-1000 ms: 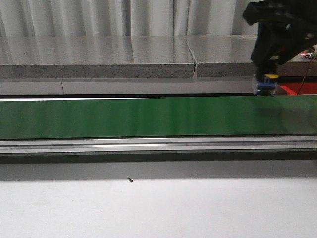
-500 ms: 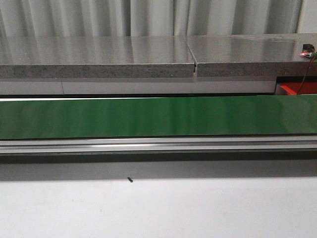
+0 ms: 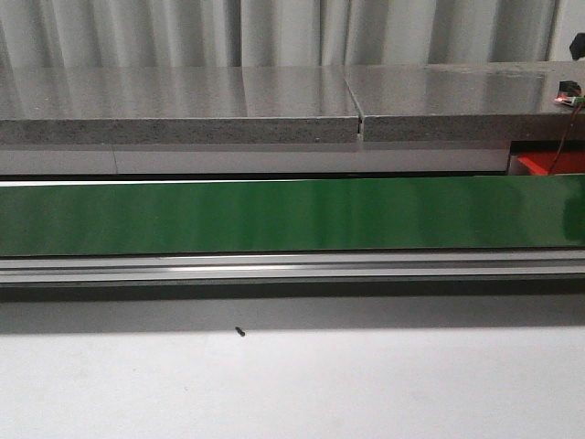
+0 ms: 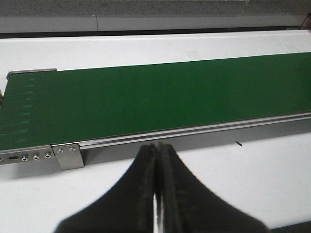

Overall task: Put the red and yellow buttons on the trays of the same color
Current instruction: 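Carry the red button into the red tray and open the right gripper, then raise the right gripper back above the belt's far end, then lower the left gripper onto the last yellow button on the table and grasp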

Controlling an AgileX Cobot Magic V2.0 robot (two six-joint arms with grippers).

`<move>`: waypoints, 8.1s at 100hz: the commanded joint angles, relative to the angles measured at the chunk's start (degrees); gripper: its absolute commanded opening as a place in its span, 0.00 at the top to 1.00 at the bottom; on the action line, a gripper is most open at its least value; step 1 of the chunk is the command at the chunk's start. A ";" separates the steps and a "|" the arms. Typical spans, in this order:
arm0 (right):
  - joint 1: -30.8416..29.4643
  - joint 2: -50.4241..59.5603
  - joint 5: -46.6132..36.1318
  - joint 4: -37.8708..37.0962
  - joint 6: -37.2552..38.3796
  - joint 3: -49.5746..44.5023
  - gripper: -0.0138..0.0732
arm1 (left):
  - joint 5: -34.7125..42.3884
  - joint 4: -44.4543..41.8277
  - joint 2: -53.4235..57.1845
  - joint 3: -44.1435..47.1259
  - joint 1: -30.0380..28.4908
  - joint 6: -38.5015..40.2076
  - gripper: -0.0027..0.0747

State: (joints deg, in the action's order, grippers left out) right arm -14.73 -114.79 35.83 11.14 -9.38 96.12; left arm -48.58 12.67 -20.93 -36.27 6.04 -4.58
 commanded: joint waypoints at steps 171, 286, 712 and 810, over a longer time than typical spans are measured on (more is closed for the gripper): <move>10.47 29.19 0.71 -10.16 11.05 -15.25 0.92 | 4.24 1.06 -0.51 -1.56 0.40 0.09 0.99; 13.00 82.85 -1.37 -8.45 10.87 -60.12 0.92 | 4.24 1.06 -0.51 -1.56 0.40 0.09 0.99; 13.00 82.86 -0.07 -8.46 10.82 -60.12 0.92 | -4.98 -1.25 -81.35 -38.08 -36.48 3.03 0.71; 13.00 82.86 -0.07 -8.46 10.82 -60.12 0.92 | -7.70 -3.86 -69.40 -43.81 -19.58 3.30 0.72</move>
State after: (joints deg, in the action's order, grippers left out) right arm -1.70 -31.90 39.11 2.67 1.51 34.53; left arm -59.20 9.02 -91.37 -78.26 -14.34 -1.59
